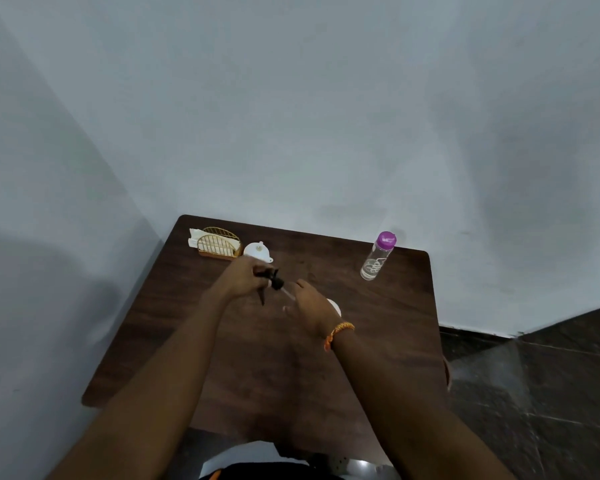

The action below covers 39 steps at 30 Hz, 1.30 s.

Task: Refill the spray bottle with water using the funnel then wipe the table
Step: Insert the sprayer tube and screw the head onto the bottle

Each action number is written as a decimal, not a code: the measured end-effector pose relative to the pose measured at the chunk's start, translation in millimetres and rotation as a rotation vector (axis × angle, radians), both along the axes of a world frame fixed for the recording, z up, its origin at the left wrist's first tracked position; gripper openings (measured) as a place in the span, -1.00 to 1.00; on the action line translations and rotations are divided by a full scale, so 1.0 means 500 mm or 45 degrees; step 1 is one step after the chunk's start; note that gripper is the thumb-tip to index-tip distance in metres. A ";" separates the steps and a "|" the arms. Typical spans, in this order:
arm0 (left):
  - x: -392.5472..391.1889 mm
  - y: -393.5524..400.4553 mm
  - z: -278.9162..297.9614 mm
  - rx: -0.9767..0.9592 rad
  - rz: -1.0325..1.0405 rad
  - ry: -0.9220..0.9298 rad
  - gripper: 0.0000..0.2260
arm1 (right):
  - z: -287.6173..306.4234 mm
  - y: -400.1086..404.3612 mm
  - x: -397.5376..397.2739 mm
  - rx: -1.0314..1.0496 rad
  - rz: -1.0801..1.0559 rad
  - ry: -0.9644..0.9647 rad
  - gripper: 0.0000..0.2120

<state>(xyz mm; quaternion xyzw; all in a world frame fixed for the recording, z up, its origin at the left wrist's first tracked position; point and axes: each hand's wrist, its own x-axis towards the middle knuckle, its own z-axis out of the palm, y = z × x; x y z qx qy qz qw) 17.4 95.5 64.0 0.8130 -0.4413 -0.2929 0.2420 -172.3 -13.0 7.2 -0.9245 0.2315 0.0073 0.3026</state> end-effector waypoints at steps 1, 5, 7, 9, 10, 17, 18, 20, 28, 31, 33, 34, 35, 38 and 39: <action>0.005 -0.009 0.029 -0.056 -0.008 -0.009 -0.74 | 0.001 -0.003 0.007 0.015 -0.023 0.003 -0.54; -0.003 -0.037 0.119 -0.260 -0.035 0.071 -0.71 | 0.023 -0.034 0.004 0.141 -0.090 -0.245 -0.91; -0.026 -0.048 0.146 -0.347 -0.051 0.115 -0.74 | 0.044 -0.051 -0.011 0.210 -0.116 -0.278 -0.90; -0.052 -0.061 0.161 -0.448 -0.069 0.181 -0.78 | 0.055 -0.072 -0.030 0.259 -0.106 -0.255 -0.91; -0.066 -0.068 0.169 -0.492 -0.075 0.219 -0.80 | 0.060 -0.082 -0.042 0.272 -0.096 -0.247 -0.90; -0.131 -0.124 0.178 -0.671 -0.042 0.425 -0.81 | 0.107 -0.127 -0.142 0.305 -0.139 -0.329 -0.79; -0.137 -0.131 0.178 -0.674 -0.044 0.425 -0.80 | 0.109 -0.131 -0.155 0.302 -0.158 -0.343 -0.80; -0.144 -0.143 0.176 -0.683 -0.038 0.420 -0.80 | 0.108 -0.134 -0.177 0.293 -0.186 -0.352 -0.85; -0.149 -0.149 0.133 -0.678 -0.018 0.409 -0.78 | 0.049 -0.124 -0.215 0.227 -0.240 -0.298 -0.94; -0.145 -0.143 0.122 -0.682 -0.005 0.421 -0.78 | 0.036 -0.116 -0.201 0.235 -0.248 -0.291 -0.94; -0.139 -0.139 0.122 -0.680 0.005 0.412 -0.78 | 0.027 -0.114 -0.189 0.237 -0.241 -0.282 -0.91; -0.136 -0.138 0.123 -0.675 0.004 0.405 -0.78 | 0.024 -0.114 -0.185 0.233 -0.239 -0.277 -0.90; -0.133 -0.136 0.124 -0.671 -0.001 0.395 -0.79 | 0.021 -0.115 -0.180 0.227 -0.237 -0.268 -0.89; -0.123 -0.132 0.120 -0.652 -0.022 0.351 -0.79 | 0.014 -0.117 -0.168 0.199 -0.227 -0.217 -0.85; -0.122 -0.130 0.117 -0.644 -0.029 0.345 -0.79 | 0.012 -0.117 -0.166 0.184 -0.219 -0.192 -0.84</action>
